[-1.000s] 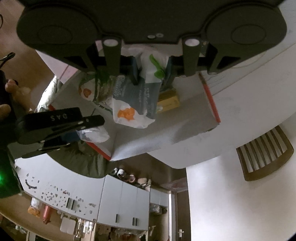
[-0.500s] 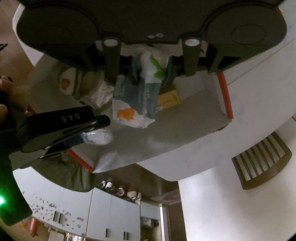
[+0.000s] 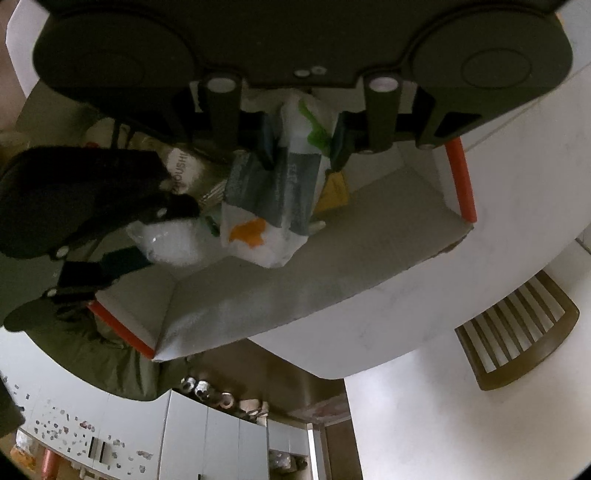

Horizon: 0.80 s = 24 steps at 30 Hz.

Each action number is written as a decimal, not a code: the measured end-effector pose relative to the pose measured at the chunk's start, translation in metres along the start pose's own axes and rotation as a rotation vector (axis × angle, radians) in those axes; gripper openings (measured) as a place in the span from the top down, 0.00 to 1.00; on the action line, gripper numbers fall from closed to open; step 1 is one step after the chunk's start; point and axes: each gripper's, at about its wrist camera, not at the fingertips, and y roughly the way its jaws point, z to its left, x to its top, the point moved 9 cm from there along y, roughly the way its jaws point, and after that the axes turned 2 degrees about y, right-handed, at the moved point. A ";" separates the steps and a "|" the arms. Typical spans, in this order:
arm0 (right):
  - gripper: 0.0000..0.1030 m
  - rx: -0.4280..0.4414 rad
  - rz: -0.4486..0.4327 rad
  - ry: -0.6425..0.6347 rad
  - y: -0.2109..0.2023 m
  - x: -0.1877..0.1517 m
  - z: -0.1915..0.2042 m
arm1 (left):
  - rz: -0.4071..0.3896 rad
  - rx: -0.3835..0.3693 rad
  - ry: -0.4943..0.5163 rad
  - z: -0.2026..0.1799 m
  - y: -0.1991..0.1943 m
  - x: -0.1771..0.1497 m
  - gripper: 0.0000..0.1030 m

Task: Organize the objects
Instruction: 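Release the white bag with the left tool while the right tool releases the tissue packet in the box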

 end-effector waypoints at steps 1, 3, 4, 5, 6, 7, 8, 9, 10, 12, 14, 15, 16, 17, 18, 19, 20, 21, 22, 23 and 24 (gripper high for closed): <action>0.51 0.005 0.012 -0.003 0.003 -0.002 0.001 | 0.003 -0.001 0.002 0.000 0.001 0.001 0.70; 0.51 -0.002 0.042 -0.002 0.010 -0.007 0.001 | 0.005 -0.001 0.005 -0.002 0.001 0.001 0.70; 0.51 -0.005 0.054 -0.001 0.013 -0.010 0.000 | 0.006 -0.003 0.006 -0.002 0.001 0.001 0.69; 0.51 -0.006 0.059 0.003 0.015 -0.012 -0.001 | 0.006 -0.004 0.006 -0.002 0.001 0.001 0.69; 0.51 -0.005 0.060 0.008 0.016 -0.013 -0.002 | 0.007 -0.004 0.004 -0.002 0.002 0.002 0.69; 0.51 -0.003 0.060 0.011 0.016 -0.013 -0.002 | 0.007 -0.005 0.003 -0.002 0.001 0.003 0.68; 0.51 -0.001 0.060 0.013 0.016 -0.013 -0.002 | 0.005 -0.008 0.002 -0.002 0.001 0.003 0.66; 0.51 0.003 0.058 0.013 0.014 -0.013 -0.001 | 0.003 -0.012 0.002 -0.001 0.001 0.004 0.65; 0.51 0.005 0.057 0.012 0.014 -0.013 -0.001 | 0.002 -0.013 0.003 -0.002 0.000 0.003 0.64; 0.51 0.010 0.051 0.006 0.012 -0.012 0.000 | 0.000 -0.004 0.011 0.000 0.001 0.002 0.61; 0.49 0.017 0.040 0.006 0.009 -0.012 0.000 | -0.002 -0.003 0.015 0.000 0.001 0.001 0.58; 0.49 0.019 0.036 0.005 0.008 -0.012 -0.001 | -0.003 -0.002 0.014 0.000 0.000 0.001 0.58; 0.49 0.021 0.030 0.004 0.006 -0.012 -0.001 | -0.004 -0.002 0.013 0.000 0.000 0.000 0.57; 0.48 0.024 0.024 0.003 0.004 -0.011 -0.002 | -0.004 -0.004 0.011 -0.001 -0.001 -0.001 0.56; 0.47 0.025 0.019 0.004 0.003 -0.010 0.000 | -0.005 -0.007 0.009 -0.001 -0.002 -0.001 0.56; 0.45 0.028 0.013 0.004 0.001 -0.010 0.000 | -0.005 -0.009 0.008 -0.001 -0.002 -0.002 0.51; 0.44 0.031 0.008 0.003 -0.002 -0.010 0.000 | -0.006 -0.012 0.007 -0.002 -0.003 -0.003 0.46; 0.44 0.030 0.006 0.002 -0.004 -0.010 0.000 | -0.009 -0.014 0.007 -0.002 -0.004 -0.003 0.44; 0.44 0.030 0.004 0.002 -0.006 -0.011 0.000 | -0.012 -0.015 0.007 -0.002 -0.005 -0.003 0.43; 0.44 0.033 0.000 0.003 -0.007 -0.011 0.001 | -0.014 -0.020 0.007 -0.003 -0.005 -0.003 0.43; 0.44 0.036 -0.005 0.005 -0.010 -0.011 0.001 | -0.015 -0.023 0.007 -0.004 -0.007 -0.004 0.43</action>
